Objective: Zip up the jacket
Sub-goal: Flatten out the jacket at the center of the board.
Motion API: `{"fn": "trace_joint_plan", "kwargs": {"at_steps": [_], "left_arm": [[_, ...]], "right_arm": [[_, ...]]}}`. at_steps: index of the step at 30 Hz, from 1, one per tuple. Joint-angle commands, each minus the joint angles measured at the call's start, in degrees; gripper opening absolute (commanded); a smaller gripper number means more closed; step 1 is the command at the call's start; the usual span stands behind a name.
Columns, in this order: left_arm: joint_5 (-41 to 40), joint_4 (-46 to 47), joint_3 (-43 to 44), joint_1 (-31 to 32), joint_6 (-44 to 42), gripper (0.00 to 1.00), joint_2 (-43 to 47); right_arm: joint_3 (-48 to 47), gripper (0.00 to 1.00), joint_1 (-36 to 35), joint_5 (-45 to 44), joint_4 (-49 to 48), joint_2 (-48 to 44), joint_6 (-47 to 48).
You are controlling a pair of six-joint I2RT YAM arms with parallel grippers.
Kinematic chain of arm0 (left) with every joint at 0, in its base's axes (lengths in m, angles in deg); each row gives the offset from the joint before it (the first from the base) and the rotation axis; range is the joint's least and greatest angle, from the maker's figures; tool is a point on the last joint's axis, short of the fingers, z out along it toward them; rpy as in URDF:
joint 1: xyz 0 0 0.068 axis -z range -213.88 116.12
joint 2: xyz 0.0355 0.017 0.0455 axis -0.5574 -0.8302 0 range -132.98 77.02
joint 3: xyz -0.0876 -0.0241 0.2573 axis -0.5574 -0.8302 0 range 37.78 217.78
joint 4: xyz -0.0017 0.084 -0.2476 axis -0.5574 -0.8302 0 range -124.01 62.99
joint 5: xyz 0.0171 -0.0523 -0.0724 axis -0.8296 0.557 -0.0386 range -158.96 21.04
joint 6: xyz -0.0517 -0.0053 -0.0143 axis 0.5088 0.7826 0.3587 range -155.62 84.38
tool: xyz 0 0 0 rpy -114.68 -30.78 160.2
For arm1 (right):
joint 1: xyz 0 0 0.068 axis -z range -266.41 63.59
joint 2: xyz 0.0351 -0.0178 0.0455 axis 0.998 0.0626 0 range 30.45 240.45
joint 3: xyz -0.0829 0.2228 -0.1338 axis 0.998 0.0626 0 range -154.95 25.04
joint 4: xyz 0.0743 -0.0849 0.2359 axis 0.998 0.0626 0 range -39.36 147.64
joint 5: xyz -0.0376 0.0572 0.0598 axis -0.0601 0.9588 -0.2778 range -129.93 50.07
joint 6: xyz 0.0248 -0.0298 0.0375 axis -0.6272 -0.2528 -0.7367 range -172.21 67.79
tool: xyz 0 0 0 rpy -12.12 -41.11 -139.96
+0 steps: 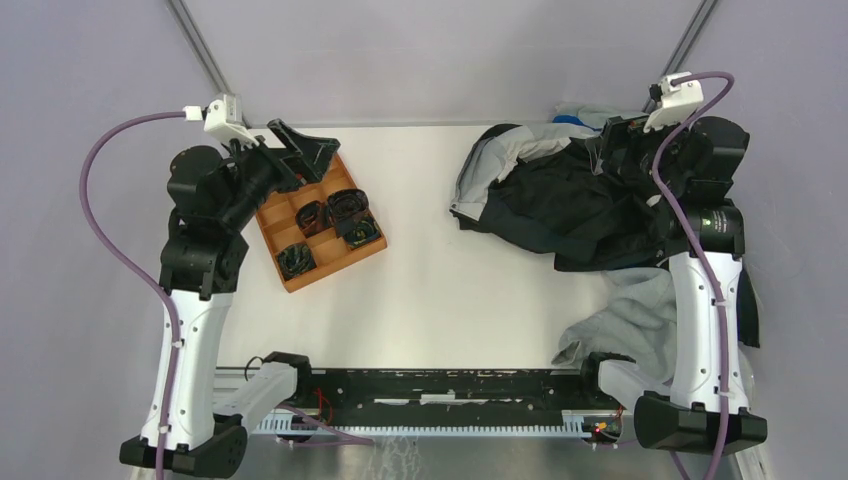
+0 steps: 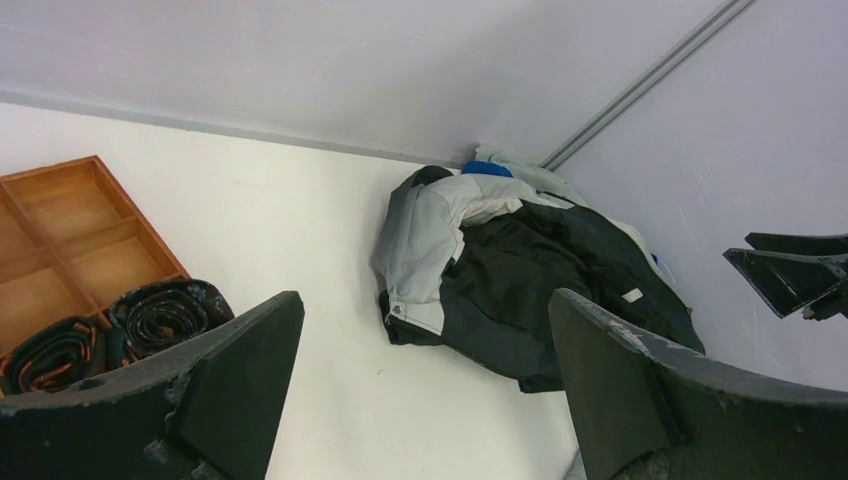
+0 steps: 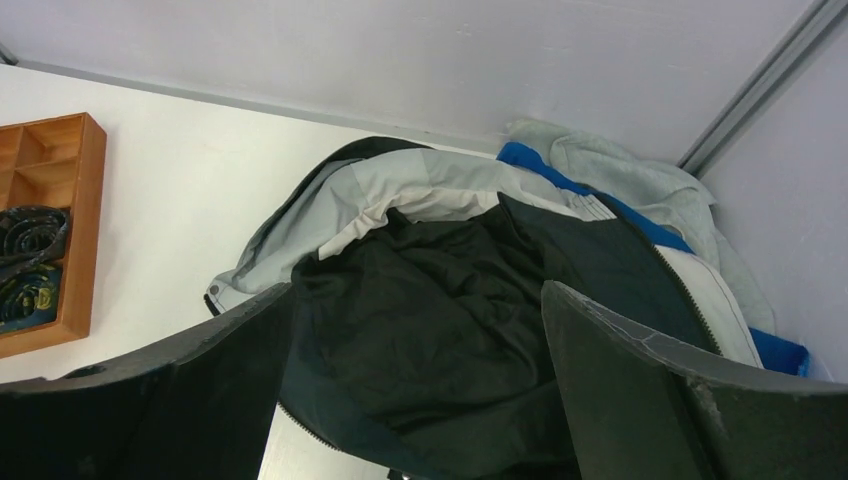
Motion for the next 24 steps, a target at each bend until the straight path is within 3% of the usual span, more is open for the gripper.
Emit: {"fn": "trace_joint_plan", "kwargs": {"at_steps": [1,5,11,14,20,24], "left_arm": [[2.6,0.4,-0.9,-1.5,3.8,0.99,0.0],[3.2,2.0,-3.0,-2.1,5.3,0.99,0.9],[4.2,4.5,-7.7,-2.4,8.2,0.99,2.5],[4.8,6.0,-10.8,-2.5,10.2,1.00,3.3],[5.3,10.3,-17.9,-2.5,15.4,1.00,5.4],[5.5,13.9,-22.8,-2.5,19.5,0.99,6.3]], "right_arm": [[-2.0,0.98,-1.1,-5.4,0.6,-0.2,-1.6],[1.0,0.98,-1.6,-1.2,-2.3,-1.5,1.5],[10.0,0.98,-2.0,22.1,-8.9,-5.8,15.8],[11.1,0.98,-2.7,30.4,-2.2,-5.1,28.9],[9.7,0.98,-8.0,24.4,11.3,0.5,50.4],[8.8,0.98,-12.3,18.2,16.0,4.0,57.8]]}}
